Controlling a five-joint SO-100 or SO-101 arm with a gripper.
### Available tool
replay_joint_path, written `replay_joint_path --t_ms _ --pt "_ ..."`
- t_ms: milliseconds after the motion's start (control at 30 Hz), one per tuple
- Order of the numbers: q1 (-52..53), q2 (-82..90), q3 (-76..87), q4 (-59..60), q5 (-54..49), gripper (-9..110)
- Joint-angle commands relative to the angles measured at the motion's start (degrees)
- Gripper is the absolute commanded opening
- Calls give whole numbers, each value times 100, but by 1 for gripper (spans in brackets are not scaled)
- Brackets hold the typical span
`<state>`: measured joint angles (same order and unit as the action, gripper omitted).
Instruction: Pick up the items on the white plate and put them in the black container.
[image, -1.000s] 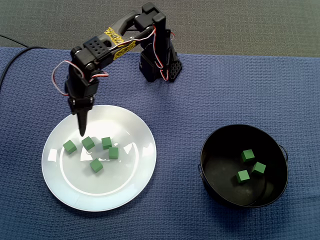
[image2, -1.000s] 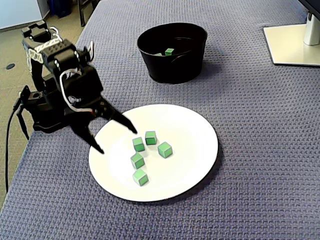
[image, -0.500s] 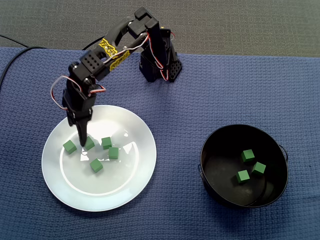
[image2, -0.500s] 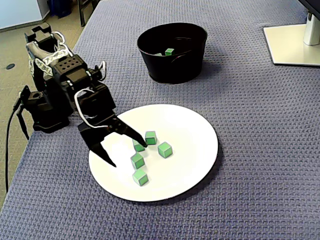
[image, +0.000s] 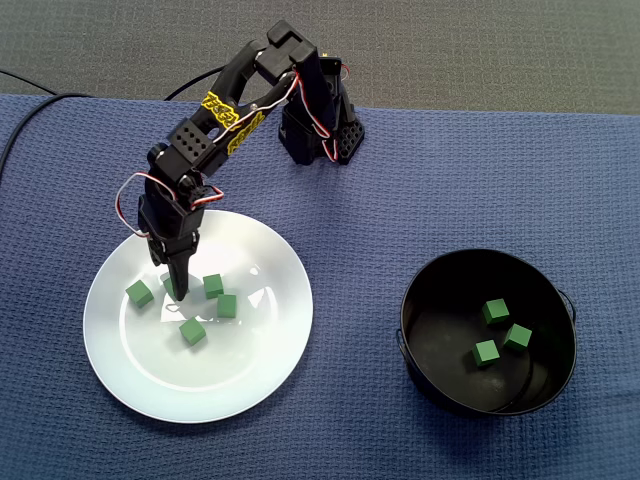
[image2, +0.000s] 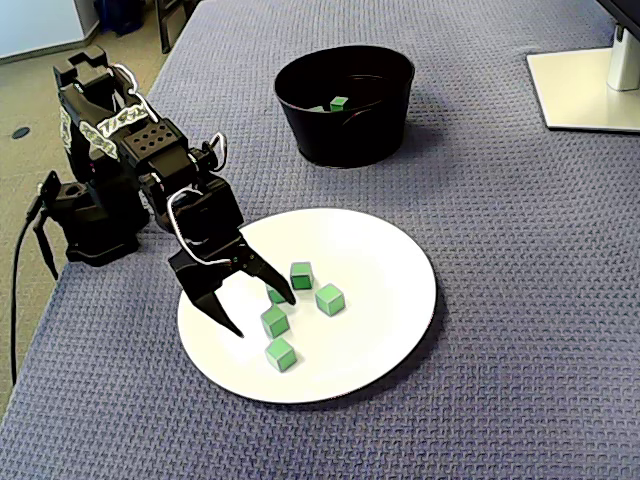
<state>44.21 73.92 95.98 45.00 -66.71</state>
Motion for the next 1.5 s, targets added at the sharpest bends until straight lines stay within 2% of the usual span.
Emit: replay_joint_path --t_ms 0,400,600,733,933,1100,1267,1467 --pt "-114 35 0 -97 -53 22" --pt "-132 -70 185 -413 -70 11" --pt "-141 -70 360 -598 -62 0" --pt "-123 62 308 -589 149 0" --pt "308 1336 -1257 519 1072 0" --pt "378 2637 -2628 782 1582 0" --pt "-703 3349 -3850 1362 2259 0" --pt "-3357 3287 -5748 2742 3498 0"
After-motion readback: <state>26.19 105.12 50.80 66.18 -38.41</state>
